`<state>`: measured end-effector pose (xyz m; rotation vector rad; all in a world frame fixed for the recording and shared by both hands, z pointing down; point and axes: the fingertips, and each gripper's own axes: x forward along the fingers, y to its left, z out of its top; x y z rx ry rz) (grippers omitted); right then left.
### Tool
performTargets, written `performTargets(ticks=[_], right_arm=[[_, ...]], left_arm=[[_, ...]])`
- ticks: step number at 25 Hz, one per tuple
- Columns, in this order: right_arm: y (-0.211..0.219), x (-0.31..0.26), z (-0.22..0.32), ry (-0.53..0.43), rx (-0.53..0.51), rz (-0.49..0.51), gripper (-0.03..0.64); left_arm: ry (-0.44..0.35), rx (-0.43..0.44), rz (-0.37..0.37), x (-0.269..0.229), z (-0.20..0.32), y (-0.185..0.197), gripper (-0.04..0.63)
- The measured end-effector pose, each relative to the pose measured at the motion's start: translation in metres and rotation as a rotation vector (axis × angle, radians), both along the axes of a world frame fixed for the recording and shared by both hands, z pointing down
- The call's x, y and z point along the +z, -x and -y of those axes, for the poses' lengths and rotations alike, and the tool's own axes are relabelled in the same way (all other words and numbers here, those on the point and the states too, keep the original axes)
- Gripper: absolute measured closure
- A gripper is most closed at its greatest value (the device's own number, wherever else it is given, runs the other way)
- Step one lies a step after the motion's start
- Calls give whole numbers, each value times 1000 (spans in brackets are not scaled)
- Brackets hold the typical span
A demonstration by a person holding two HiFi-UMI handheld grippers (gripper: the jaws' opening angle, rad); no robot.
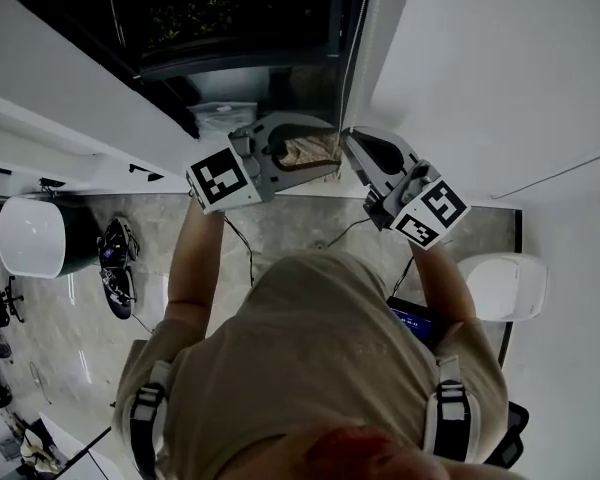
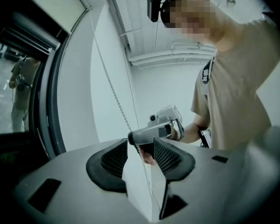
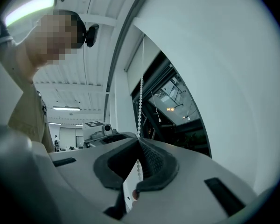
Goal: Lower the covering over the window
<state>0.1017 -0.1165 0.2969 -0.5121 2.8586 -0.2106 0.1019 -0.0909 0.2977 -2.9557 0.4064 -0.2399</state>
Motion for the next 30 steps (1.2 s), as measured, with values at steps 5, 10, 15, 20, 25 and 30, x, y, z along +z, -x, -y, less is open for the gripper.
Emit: performTargets(ticks=[5, 10, 15, 20, 25, 30], right_arm=[[11, 33, -7, 23, -44, -77, 607], [18, 45, -12, 9, -61, -119, 606], [1, 27, -6, 38, -144, 23, 494], [-7, -24, 10, -61, -32, 102, 492], [9, -29, 11, -112, 5, 47, 600], [28, -31, 4, -128, -50, 17, 589]], left_arm=[[67, -97, -289, -52, 26, 19, 411], [96, -218, -335, -46, 37, 5, 567], [5, -379, -244, -25, 44, 23, 570], [127, -299, -211, 24, 26, 9, 571], [133, -283, -229, 29, 15, 14, 571], [130, -275, -197, 31, 16, 23, 571]])
